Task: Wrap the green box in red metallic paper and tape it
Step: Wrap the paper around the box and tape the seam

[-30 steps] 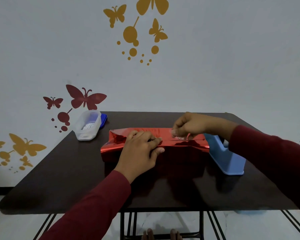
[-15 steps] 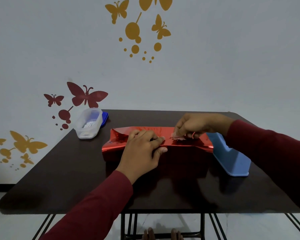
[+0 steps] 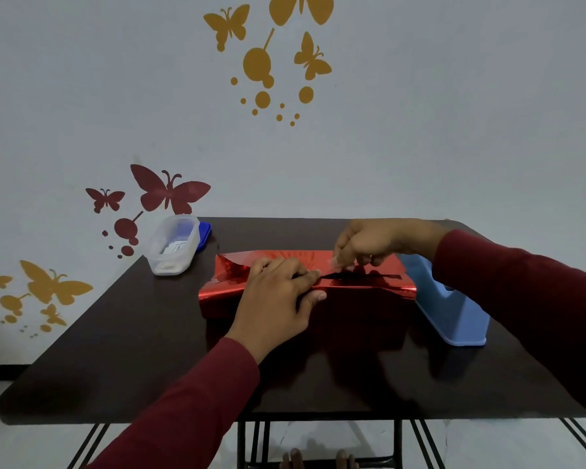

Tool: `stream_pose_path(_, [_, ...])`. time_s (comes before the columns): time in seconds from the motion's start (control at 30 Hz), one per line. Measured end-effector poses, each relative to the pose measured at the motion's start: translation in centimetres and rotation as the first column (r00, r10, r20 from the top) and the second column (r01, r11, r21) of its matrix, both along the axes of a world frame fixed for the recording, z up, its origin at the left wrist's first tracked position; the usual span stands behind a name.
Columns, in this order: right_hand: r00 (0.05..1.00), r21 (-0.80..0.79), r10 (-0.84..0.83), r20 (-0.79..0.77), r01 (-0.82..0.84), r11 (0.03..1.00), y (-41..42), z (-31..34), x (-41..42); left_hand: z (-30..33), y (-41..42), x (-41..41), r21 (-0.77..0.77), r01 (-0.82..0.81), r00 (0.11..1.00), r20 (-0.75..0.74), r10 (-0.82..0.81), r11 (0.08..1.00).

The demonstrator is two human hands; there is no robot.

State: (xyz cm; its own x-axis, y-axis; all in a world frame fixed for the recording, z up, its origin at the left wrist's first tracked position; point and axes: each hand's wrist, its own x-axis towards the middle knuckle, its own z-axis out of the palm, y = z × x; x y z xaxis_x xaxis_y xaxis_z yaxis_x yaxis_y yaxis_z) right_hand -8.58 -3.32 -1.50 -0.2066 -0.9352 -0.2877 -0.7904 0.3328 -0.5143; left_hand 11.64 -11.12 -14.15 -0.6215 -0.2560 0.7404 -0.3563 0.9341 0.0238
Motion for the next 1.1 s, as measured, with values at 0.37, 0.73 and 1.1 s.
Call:
stream_pose_path(0.37, [1.0,-0.258,0.017,0.005,-0.015,0.966,2.6,-1.2,-1.8,0.2,0.1,-0.1,-0.021,-0.029,0.999,0.041,0.03,0.999])
stream_pose_path(0.73, [0.995,-0.23,0.057,-0.086,-0.075,0.97,2.5,-1.1,-1.1,0.3,0.5,0.1,0.008,-0.049,0.997,0.065,0.048,0.999])
stream_pose_path(1.1, [0.998,-0.202,0.056,-0.021,-0.059,0.978,1.0,0.8,-0.1,0.2,0.4,0.1,0.009,-0.038,0.998,0.041,0.038,0.999])
